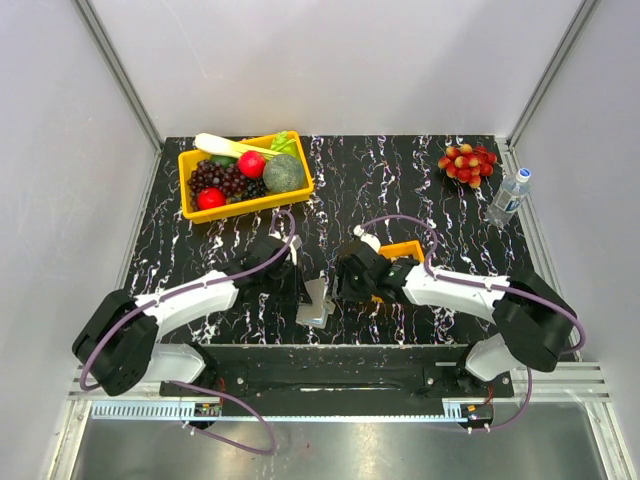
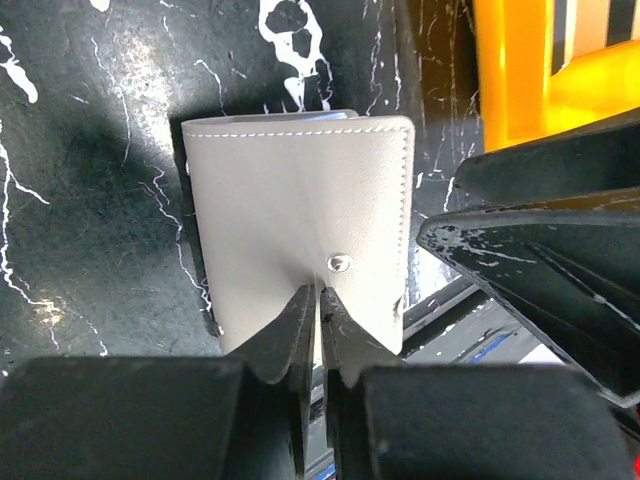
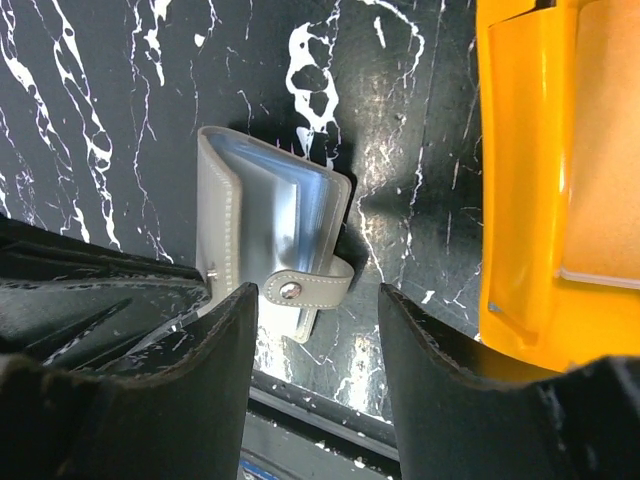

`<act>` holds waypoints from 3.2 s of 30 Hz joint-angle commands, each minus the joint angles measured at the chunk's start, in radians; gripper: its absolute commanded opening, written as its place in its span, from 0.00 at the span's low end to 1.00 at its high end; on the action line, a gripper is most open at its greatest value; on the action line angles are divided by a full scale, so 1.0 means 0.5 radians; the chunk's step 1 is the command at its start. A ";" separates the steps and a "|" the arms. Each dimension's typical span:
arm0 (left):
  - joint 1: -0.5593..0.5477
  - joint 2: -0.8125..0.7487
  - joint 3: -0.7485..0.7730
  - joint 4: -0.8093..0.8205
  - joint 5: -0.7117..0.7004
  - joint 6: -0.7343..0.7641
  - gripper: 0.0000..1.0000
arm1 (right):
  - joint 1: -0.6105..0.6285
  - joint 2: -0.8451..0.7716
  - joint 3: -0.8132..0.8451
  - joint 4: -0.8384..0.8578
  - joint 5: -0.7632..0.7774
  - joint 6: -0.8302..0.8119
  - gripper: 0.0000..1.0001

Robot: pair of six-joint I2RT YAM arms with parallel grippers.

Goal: Put the credit cards into the card holder
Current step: Close the card holder at the center of the board.

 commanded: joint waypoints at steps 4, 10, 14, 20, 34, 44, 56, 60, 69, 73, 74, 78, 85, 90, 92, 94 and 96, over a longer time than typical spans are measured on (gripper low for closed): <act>-0.014 0.109 -0.056 0.107 0.021 0.053 0.09 | 0.009 0.039 0.098 0.060 -0.049 0.019 0.57; -0.042 0.164 -0.090 0.123 -0.053 0.034 0.06 | 0.061 0.100 0.153 -0.020 0.007 0.019 0.56; -0.045 0.088 -0.106 0.092 -0.142 -0.006 0.10 | 0.074 0.131 0.181 -0.050 0.034 0.022 0.57; -0.045 -0.167 -0.127 0.037 -0.271 -0.061 0.32 | 0.074 -0.016 0.117 -0.069 0.188 0.031 0.61; -0.045 -0.366 -0.161 -0.092 -0.461 -0.144 0.47 | 0.065 -0.295 -0.107 0.053 0.240 -0.342 0.45; -0.039 -0.314 -0.112 -0.110 -0.470 -0.119 0.48 | 0.065 -0.366 -0.494 0.912 -0.233 -1.397 0.60; -0.039 -0.287 -0.100 -0.095 -0.436 -0.116 0.48 | 0.065 -0.320 -0.706 1.336 -0.592 -1.806 0.61; -0.039 -0.250 -0.084 -0.080 -0.418 -0.101 0.48 | 0.065 -0.222 -0.696 1.422 -0.653 -1.920 0.61; -0.039 -0.222 -0.084 -0.064 -0.381 -0.095 0.47 | 0.065 0.030 -0.608 1.535 -0.665 -2.018 0.59; -0.039 -0.210 -0.075 -0.055 -0.363 -0.086 0.47 | 0.071 0.070 -0.592 1.523 -0.622 -2.027 0.50; -0.039 -0.204 -0.072 -0.046 -0.354 -0.079 0.47 | 0.068 0.064 -0.601 1.526 -0.607 -2.021 0.46; -0.039 -0.158 -0.069 0.012 -0.292 -0.049 0.44 | 0.071 -0.034 -0.669 1.548 -0.527 -1.984 0.37; -0.042 -0.041 -0.038 0.101 -0.216 -0.003 0.42 | 0.071 -0.124 -0.798 1.670 -0.512 -1.960 0.29; -0.057 0.097 0.008 0.095 -0.222 0.031 0.40 | 0.071 -0.087 -0.828 1.753 -0.549 -1.926 0.25; -0.066 0.155 0.017 0.086 -0.225 0.043 0.39 | 0.071 -0.099 -0.856 1.808 -0.564 -1.911 0.24; -0.081 0.207 0.029 0.071 -0.234 0.046 0.37 | 0.071 -0.117 -0.893 1.864 -0.561 -1.898 0.24; -0.100 0.253 0.048 0.034 -0.264 0.046 0.34 | 0.071 -0.130 -0.926 1.901 -0.549 -1.889 0.23</act>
